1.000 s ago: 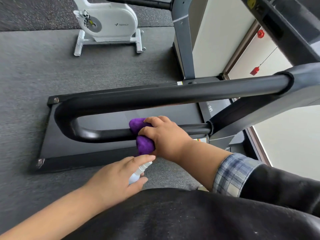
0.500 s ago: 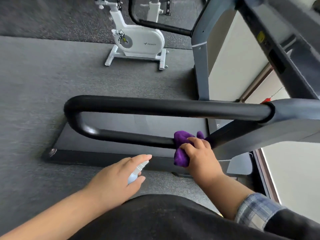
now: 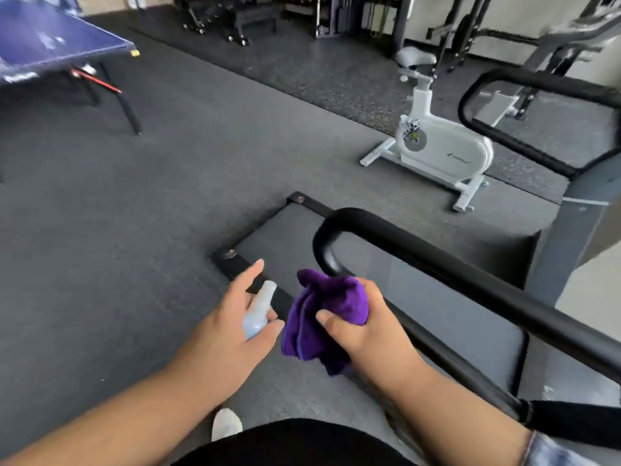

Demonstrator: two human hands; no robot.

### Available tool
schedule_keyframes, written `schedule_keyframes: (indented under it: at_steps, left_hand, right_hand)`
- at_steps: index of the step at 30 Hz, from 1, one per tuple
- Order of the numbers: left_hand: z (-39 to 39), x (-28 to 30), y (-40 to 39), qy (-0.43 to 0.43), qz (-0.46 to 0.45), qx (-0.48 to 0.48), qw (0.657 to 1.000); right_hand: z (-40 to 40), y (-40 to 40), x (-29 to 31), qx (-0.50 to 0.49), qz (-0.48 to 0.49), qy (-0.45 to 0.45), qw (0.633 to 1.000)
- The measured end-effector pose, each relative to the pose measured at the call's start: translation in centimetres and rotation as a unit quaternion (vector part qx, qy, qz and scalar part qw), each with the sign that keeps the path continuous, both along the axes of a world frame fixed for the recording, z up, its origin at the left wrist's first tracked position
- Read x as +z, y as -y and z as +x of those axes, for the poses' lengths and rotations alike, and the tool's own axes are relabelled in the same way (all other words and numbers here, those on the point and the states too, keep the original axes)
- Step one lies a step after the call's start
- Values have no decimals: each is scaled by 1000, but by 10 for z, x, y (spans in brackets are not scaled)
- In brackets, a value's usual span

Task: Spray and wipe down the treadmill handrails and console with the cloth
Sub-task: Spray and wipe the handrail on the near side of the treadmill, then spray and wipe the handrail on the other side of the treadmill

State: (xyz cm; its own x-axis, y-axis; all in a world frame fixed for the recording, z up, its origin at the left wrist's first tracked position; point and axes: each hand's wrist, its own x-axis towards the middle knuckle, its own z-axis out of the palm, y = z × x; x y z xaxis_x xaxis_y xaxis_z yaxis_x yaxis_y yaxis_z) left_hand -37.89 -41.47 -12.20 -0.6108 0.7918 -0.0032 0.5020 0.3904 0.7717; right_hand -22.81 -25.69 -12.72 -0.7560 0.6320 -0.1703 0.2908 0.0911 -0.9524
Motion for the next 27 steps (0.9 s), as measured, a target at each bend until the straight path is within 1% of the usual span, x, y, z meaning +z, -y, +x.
schedule_keyframes:
  at_steps: [3,5,8,10,11,14,19,24,27]
  left_hand:
    - [-31,18,20,-2,4,25,1000]
    - [-52,25,32,-6,6,31,999]
    - [-90,24,50,-12,16,39,999]
    - [-120,22,66,-23,4,38,999]
    - [-137,20,76,-26,-2,37,999]
    - [-196,15,108,-22,-5,46,999]
    - [-296,6,144,-40,-18,41,998]
    - [-374,4,149,-4,-31,36,999]
    - [-411,4,127,-26,-39,-5,999]
  right_hand:
    - [-43,14,17,13,-17,-4,1000]
    - [-69,26,23,49,-14,17,999]
    - [-116,51,30,100,-18,48,994]
    - [-150,70,29,114,-36,42,992]
    - [-167,81,28,109,-64,23,992]
    - [-223,115,22,53,-181,-17,982]
    - [-321,152,2,-28,-275,-9,961]
    - [-401,150,-4,-131,-385,-22,914]
    - [-442,132,-11,-128,-430,-21,893]
